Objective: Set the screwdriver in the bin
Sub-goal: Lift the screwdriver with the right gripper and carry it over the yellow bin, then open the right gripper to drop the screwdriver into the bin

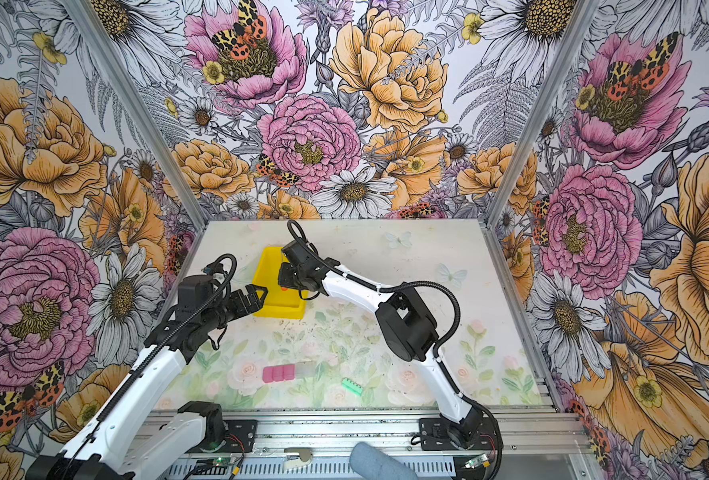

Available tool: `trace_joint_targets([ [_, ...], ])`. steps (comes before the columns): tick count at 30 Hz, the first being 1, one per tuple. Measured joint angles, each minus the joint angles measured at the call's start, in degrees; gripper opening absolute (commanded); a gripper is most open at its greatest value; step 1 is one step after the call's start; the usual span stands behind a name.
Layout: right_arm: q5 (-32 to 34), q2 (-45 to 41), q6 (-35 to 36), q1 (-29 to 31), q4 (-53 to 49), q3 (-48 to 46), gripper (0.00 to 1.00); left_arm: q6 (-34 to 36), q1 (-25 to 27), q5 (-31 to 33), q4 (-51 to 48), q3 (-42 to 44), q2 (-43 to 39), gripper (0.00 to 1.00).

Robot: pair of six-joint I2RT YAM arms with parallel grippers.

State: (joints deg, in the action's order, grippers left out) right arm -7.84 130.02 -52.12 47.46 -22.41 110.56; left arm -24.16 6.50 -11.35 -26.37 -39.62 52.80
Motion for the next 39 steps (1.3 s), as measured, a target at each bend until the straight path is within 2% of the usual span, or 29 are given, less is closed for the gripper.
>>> trace_joint_targets([
  [14,0.02,4.76,-1.03,0.0,0.83,2.99,0.08,-0.02,0.0,0.24,0.02,0.0,-0.44,0.99],
  [39,0.5,8.11,-1.53,0.37,0.87,5.55,0.41,-0.17,0.0,1.49,-0.35,0.31,-0.59,0.99],
])
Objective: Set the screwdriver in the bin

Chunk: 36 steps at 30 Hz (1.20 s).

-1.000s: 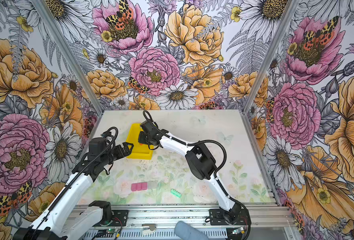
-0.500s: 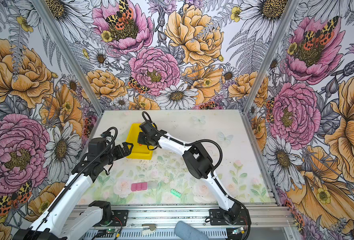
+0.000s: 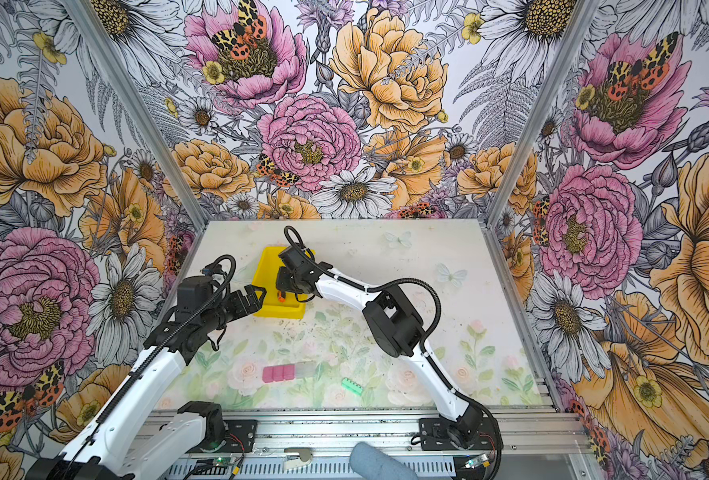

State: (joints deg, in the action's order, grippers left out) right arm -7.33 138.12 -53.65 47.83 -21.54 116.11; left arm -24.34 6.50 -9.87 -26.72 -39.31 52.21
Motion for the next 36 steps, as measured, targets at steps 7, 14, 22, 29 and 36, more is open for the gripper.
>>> trace_joint_targets([
  [7,0.2,0.0,0.57,0.07,-0.02,1.81,0.46,0.0,0.0,0.0,-0.02,0.0,0.0,0.99],
  [14,1.05,-0.35,2.97,0.26,0.35,3.74,0.57,0.02,0.0,0.0,-0.02,0.0,0.0,0.99],
  [22,2.64,-9.6,8.5,-0.48,0.07,-3.56,0.76,0.0,-0.52,2.32,-0.07,0.0,0.02,0.99],
  [29,8.39,-30.38,15.87,-4.5,0.66,-21.79,0.93,-1.18,-0.74,10.82,0.04,-0.02,0.55,0.99],
  [36,20.65,-50.49,22.16,-9.81,0.85,-43.28,1.0,1.01,-0.92,20.5,6.4,1.57,2.16,0.99],
])
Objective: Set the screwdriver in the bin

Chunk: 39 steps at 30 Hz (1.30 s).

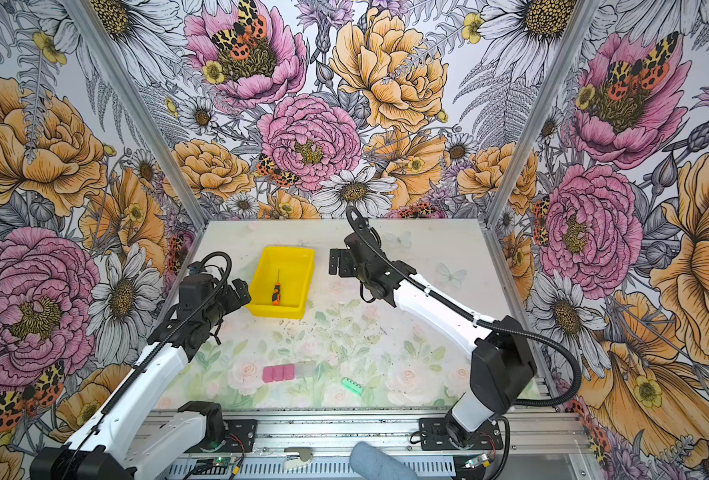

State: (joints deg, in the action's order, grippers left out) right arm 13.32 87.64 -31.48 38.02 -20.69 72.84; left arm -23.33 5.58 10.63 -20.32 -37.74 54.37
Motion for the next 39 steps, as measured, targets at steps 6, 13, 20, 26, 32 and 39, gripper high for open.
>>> trace_joint_targets([
  [6,9.94,-12.17,1.62,-9.03,-0.11,-13.9,1.0,6.67,-0.57,2.8,10.82,6.88,0.17,0.99],
  [13,17.73,-19.47,3.91,-19.47,4.85,-25.9,1.0,10.99,-2.16,5.49,16.0,7.48,1.97,0.98],
  [20,17.81,-17.86,11.3,-26.75,11.15,-32.39,1.0,14.21,-3.37,5.88,23.23,11.1,3.1,0.99],
  [26,13.29,-13.25,16.52,-32.96,22.64,-36.06,0.99,17.62,-4.13,5.84,31.47,15.47,7.41,0.99],
  [32,7.45,-7.37,21.07,-36.46,37.57,-40.59,1.0,19.19,-4.98,5.62,39.15,15.34,14.95,0.99],
  [39,2.01,-3.32,23.74,-38.1,50.47,-43.76,0.99,21.03,-5.25,2.64,51.01,15.02,23.8,0.99],
])
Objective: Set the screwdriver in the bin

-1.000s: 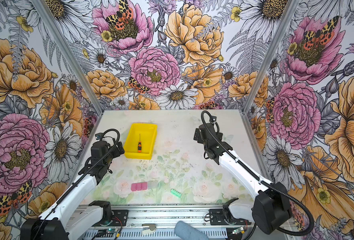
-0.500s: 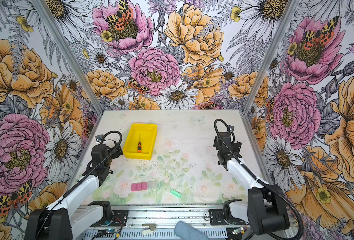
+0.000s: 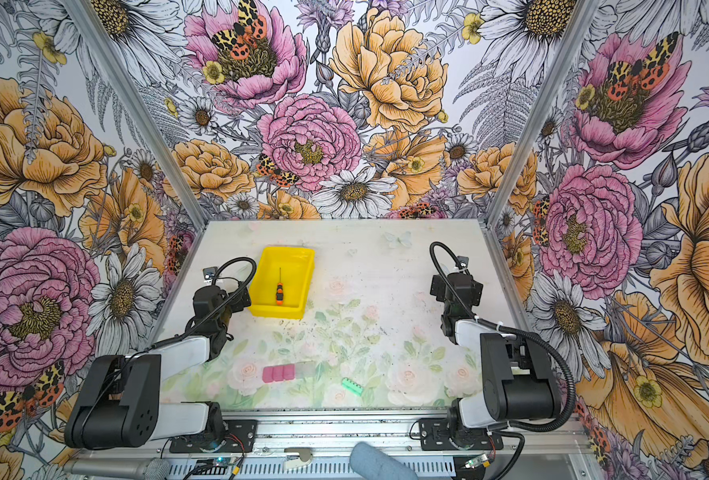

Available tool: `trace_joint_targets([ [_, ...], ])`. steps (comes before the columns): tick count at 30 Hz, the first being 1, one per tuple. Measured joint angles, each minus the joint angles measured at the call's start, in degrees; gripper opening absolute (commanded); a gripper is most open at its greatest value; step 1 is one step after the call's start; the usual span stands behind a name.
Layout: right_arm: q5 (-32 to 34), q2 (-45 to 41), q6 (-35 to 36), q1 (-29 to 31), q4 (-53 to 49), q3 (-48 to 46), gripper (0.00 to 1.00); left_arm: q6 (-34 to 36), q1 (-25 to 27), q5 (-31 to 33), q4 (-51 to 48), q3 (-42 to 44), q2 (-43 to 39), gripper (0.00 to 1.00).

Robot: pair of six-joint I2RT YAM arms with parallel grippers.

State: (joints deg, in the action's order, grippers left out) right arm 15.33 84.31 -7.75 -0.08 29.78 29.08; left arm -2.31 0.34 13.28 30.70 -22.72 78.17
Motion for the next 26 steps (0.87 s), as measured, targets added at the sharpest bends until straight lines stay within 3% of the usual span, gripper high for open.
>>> trace_joint_targets([
  [9,-1.73,1.4,0.35,-0.17,7.19,-2.51,1.0,1.57,-0.63,-6.75,14.75,-0.35,9.94,0.99],
  [26,-0.92,1.4,0.37,0.04,9.92,-2.67,0.99,1.88,-0.63,-7.23,20.15,0.17,10.58,0.99],
])
